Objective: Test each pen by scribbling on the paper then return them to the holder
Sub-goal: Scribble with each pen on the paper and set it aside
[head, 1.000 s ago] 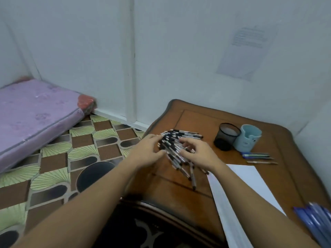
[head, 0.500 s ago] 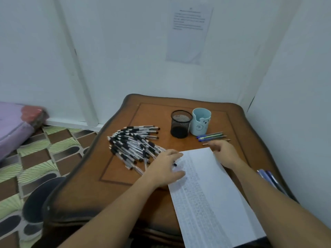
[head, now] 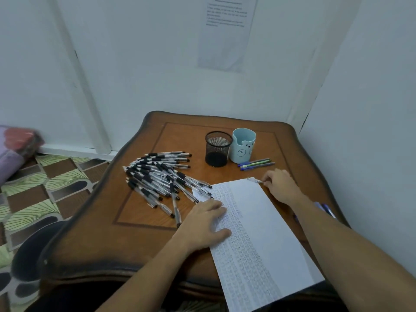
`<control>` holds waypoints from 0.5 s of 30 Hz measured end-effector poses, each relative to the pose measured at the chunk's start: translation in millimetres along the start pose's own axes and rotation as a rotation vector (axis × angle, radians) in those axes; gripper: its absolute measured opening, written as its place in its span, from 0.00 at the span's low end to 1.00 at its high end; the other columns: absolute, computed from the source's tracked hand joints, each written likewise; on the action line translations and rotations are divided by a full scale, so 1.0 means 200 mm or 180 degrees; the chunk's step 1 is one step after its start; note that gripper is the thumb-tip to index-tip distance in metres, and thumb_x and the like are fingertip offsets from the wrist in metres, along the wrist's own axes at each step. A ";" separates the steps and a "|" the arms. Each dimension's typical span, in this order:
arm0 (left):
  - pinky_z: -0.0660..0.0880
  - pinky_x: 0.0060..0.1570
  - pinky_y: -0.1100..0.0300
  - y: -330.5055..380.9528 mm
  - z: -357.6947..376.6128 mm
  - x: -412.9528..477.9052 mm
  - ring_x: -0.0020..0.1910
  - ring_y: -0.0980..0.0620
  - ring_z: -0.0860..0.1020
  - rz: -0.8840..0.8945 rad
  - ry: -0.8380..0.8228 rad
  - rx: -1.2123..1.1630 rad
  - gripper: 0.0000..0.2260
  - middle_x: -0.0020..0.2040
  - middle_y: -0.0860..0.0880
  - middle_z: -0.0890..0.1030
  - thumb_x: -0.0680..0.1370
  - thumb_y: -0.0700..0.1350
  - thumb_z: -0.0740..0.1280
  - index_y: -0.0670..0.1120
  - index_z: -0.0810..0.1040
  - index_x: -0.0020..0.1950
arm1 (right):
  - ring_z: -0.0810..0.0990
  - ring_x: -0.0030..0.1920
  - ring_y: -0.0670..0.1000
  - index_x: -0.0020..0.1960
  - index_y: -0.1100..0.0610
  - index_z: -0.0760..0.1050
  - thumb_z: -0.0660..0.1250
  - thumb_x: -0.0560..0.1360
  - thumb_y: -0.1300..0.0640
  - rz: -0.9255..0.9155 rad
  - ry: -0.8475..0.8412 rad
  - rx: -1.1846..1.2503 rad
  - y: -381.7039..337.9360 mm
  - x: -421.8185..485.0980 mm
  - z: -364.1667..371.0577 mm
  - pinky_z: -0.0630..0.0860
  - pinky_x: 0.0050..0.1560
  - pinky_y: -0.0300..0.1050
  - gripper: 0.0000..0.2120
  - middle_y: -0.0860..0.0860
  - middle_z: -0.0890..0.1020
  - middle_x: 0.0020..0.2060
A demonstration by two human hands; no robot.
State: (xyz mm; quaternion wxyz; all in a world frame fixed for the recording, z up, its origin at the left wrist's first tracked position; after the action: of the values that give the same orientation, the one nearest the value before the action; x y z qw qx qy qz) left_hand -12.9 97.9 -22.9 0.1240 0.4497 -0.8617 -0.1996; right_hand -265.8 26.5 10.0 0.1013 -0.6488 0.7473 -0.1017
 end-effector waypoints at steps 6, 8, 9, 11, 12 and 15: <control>0.41 0.74 0.54 0.02 0.01 -0.04 0.77 0.56 0.51 -0.0046 -0.0010 0.0253 0.29 0.79 0.55 0.56 0.79 0.61 0.58 0.53 0.59 0.78 | 0.73 0.36 0.48 0.56 0.54 0.65 0.57 0.84 0.56 -0.0052 0.0553 0.1244 -0.11 -0.19 -0.15 0.70 0.32 0.38 0.03 0.53 0.75 0.41; 0.39 0.74 0.55 0.02 0.02 -0.05 0.78 0.57 0.49 -0.0039 -0.0008 0.0316 0.28 0.79 0.56 0.54 0.80 0.62 0.56 0.54 0.57 0.78 | 0.75 0.34 0.49 0.55 0.55 0.65 0.58 0.83 0.59 0.0125 0.0792 0.1967 -0.12 -0.26 -0.17 0.73 0.32 0.39 0.02 0.53 0.75 0.38; 0.39 0.74 0.56 0.02 0.02 -0.06 0.78 0.57 0.49 -0.0030 -0.0004 0.0345 0.28 0.79 0.56 0.54 0.80 0.62 0.55 0.55 0.56 0.78 | 0.76 0.32 0.49 0.53 0.57 0.65 0.58 0.82 0.61 0.0225 0.0897 0.2340 -0.13 -0.29 -0.17 0.73 0.30 0.39 0.02 0.55 0.76 0.36; 0.39 0.74 0.57 0.02 0.02 -0.07 0.77 0.58 0.49 -0.0019 0.0004 0.0374 0.28 0.79 0.56 0.53 0.80 0.63 0.54 0.55 0.55 0.78 | 0.75 0.26 0.51 0.47 0.59 0.65 0.58 0.81 0.64 0.0398 0.1071 0.3061 -0.13 -0.33 -0.16 0.73 0.25 0.41 0.05 0.58 0.77 0.30; 0.39 0.74 0.57 0.02 0.02 -0.07 0.77 0.58 0.49 -0.0012 0.0007 0.0375 0.29 0.79 0.56 0.54 0.80 0.63 0.54 0.55 0.56 0.78 | 0.75 0.25 0.52 0.45 0.59 0.66 0.58 0.82 0.63 0.0521 0.1134 0.3414 -0.13 -0.35 -0.14 0.73 0.24 0.41 0.07 0.58 0.77 0.27; 0.41 0.74 0.56 0.02 0.02 -0.06 0.77 0.58 0.51 0.0005 -0.0017 0.0338 0.31 0.79 0.55 0.55 0.78 0.66 0.55 0.54 0.57 0.78 | 0.81 0.30 0.57 0.45 0.59 0.70 0.53 0.86 0.51 0.0853 0.0923 0.4395 -0.15 -0.40 -0.09 0.78 0.26 0.44 0.16 0.57 0.80 0.28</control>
State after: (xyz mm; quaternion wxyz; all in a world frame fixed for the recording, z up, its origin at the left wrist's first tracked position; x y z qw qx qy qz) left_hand -10.7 111.2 -24.0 0.0978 0.4544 -0.8718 -0.1547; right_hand -230.5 101.8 36.8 0.3998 -0.3192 0.5917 -0.6231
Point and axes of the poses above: each hand's wrist, its own x-axis towards the middle knuckle, its own z-axis out of the palm, y = z × x, the point moved 3 cm from there along x, towards the middle knuckle
